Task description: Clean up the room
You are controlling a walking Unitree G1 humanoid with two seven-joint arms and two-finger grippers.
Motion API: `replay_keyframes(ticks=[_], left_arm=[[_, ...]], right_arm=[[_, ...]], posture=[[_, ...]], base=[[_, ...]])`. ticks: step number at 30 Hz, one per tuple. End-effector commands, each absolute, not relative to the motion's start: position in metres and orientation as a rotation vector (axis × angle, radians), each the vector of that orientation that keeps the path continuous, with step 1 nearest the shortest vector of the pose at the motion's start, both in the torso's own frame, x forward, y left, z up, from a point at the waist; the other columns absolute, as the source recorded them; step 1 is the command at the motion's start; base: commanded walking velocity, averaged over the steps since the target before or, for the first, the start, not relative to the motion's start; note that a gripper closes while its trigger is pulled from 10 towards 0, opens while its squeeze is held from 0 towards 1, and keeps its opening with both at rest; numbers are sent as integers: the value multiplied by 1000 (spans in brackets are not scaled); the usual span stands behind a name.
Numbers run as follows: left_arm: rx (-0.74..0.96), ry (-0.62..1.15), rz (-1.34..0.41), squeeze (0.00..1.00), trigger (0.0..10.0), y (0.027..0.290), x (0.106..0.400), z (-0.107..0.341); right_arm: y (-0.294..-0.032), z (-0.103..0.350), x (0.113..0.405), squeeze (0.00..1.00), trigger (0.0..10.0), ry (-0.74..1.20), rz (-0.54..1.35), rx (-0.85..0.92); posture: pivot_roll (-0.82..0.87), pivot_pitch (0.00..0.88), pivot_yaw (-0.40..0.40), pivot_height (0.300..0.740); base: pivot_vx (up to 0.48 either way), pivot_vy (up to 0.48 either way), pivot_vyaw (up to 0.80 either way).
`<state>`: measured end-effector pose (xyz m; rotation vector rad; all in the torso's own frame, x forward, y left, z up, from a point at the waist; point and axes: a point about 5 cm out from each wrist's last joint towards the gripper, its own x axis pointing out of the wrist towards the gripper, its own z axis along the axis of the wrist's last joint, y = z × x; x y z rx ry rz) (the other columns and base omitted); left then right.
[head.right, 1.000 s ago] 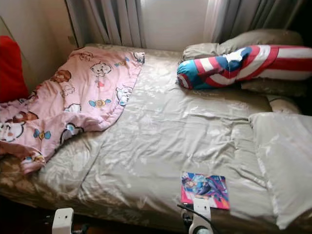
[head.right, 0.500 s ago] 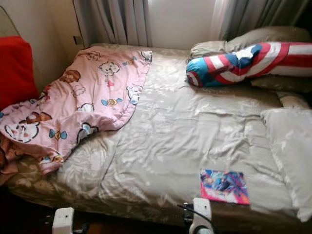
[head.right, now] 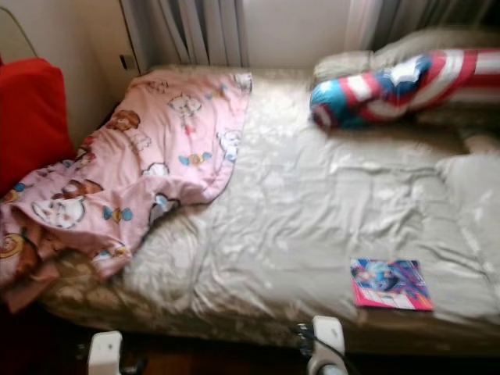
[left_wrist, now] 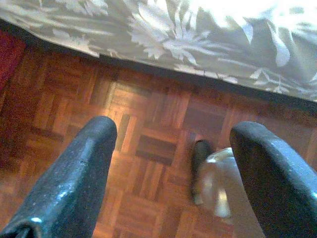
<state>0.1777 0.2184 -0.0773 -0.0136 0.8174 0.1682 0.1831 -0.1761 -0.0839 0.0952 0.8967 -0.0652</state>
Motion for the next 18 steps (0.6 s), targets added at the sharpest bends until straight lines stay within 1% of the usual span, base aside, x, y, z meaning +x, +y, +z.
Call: replay_keyframes(ticks=[1, 18], left_arm=[[-2, 844, 174, 0, 10000, 223, 172, -79], [-3, 844, 174, 0, 10000, 223, 172, -79]], right_arm=[[-171, -83, 187, 0, 10000, 888, -58, 108], [-172, -82, 187, 0, 10000, 881, -62, 114]], posture=[[15, 107, -16, 740], [10, 114, -15, 740]], base=[[0, 352, 0], [0, 349, 0]])
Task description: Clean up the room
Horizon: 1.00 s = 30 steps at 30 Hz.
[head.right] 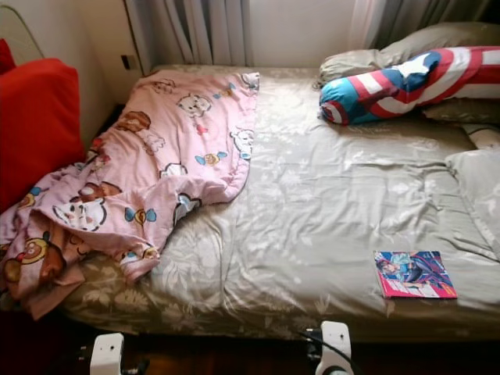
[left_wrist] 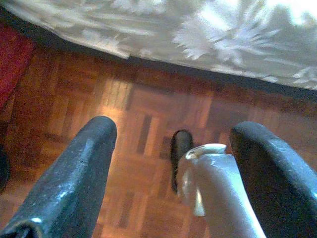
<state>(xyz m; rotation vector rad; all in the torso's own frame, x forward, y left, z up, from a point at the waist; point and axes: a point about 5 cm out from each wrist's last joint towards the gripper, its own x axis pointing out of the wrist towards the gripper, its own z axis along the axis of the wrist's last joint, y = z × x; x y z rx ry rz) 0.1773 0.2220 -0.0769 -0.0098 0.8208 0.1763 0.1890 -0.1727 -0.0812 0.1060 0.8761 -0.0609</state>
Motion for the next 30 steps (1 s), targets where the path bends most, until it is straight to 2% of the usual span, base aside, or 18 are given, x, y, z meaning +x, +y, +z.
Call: replay_keyframes(ticks=[1, 30], left_arm=[[-4, 844, 175, 0, 10000, 222, 172, -79], [-8, 845, 178, 0, 10000, 222, 172, -80]], right_arm=[[-172, -82, 187, 0, 10000, 879, -61, 113], [-172, -82, 187, 0, 10000, 877, -55, 110]], posture=[[10, 115, -15, 740], [7, 117, -18, 740]], base=[[0, 352, 0], [0, 350, 0]])
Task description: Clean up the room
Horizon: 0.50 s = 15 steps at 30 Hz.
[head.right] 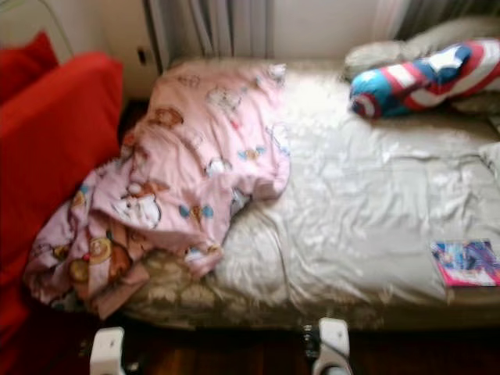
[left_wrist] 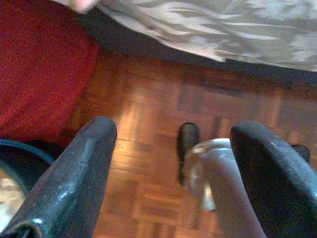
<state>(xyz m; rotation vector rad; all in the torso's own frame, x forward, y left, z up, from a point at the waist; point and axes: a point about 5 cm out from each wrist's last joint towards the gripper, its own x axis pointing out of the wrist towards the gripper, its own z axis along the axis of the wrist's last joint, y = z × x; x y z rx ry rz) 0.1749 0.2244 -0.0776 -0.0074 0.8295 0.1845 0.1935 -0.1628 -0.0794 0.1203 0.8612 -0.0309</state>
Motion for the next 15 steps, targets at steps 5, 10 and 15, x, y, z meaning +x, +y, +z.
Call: replay_keyframes(ticks=[5, 10, 15], left_arm=[[-7, 846, 178, 0, 10000, 222, 172, -80], [-4, 844, 175, 0, 10000, 221, 172, -80], [-3, 843, 173, 0, 10000, 221, 172, -80]], right_arm=[[-172, -82, 187, 0, 10000, 879, -55, 109], [-173, -82, 187, 0, 10000, 880, -53, 106], [-173, -82, 186, 0, 10000, 881, -50, 104]], posture=[[7, 112, -16, 740], [6, 99, -15, 740], [8, 97, -15, 740]], base=[[0, 343, 0], [0, 0, 0], [0, 0, 0]])
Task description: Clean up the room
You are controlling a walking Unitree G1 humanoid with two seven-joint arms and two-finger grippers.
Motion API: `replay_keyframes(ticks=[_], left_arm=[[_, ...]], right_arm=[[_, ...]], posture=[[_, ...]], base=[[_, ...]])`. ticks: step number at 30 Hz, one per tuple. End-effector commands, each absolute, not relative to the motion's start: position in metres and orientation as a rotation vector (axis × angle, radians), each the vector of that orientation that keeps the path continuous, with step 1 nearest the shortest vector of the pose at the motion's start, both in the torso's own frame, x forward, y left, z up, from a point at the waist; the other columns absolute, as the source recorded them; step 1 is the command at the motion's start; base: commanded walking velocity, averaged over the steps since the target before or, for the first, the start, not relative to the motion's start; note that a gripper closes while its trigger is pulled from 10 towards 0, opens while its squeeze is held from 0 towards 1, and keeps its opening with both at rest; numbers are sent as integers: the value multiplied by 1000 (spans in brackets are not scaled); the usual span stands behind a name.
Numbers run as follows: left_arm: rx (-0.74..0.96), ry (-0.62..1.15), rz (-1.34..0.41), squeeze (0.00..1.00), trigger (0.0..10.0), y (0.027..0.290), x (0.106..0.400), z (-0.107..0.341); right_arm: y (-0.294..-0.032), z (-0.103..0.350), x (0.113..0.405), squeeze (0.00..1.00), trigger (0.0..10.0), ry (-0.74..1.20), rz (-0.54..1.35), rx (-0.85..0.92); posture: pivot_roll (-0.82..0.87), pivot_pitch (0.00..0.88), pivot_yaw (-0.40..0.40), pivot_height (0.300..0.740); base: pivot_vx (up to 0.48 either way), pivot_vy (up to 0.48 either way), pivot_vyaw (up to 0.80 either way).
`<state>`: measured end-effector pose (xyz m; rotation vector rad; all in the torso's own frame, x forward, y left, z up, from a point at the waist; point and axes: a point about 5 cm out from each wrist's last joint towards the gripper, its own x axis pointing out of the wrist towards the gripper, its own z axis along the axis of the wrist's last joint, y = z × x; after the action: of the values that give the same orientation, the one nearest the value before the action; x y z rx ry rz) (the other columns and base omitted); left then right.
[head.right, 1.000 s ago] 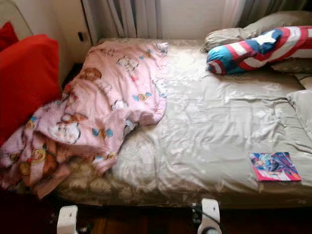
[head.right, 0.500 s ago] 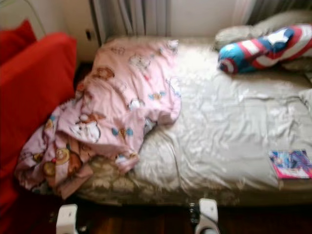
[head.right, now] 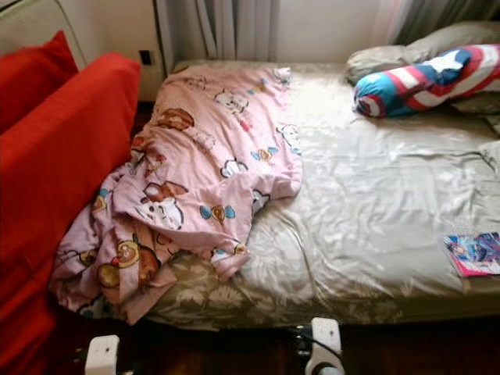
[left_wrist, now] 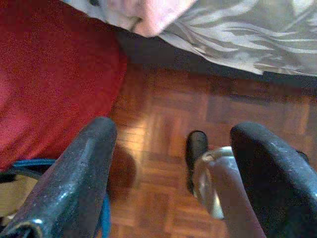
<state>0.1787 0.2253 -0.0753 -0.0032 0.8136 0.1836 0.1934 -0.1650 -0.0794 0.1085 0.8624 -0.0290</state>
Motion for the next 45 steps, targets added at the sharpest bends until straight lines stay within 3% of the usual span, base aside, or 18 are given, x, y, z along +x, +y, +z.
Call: replay_keyframes(ticks=[1, 8, 41, 45], left_arm=[[-4, 842, 173, 0, 10000, 221, 172, -80], [-8, 841, 172, 0, 10000, 220, 172, -80], [-13, 853, 178, 0, 10000, 221, 171, -80], [-16, 852, 177, 0, 10000, 221, 171, -80]], right_arm=[[-173, -82, 187, 0, 10000, 883, -44, 99], [-174, -82, 187, 0, 10000, 886, -20, 72], [-172, -82, 188, 0, 10000, 885, -5, 82], [-172, -82, 188, 0, 10000, 882, -25, 100]], posture=[[8, 97, -16, 740], [7, 100, -18, 740], [11, 112, -20, 740], [10, 113, -21, 740]], base=[[0, 0, 0], [0, 0, 63], [0, 0, 800], [0, 0, 0]])
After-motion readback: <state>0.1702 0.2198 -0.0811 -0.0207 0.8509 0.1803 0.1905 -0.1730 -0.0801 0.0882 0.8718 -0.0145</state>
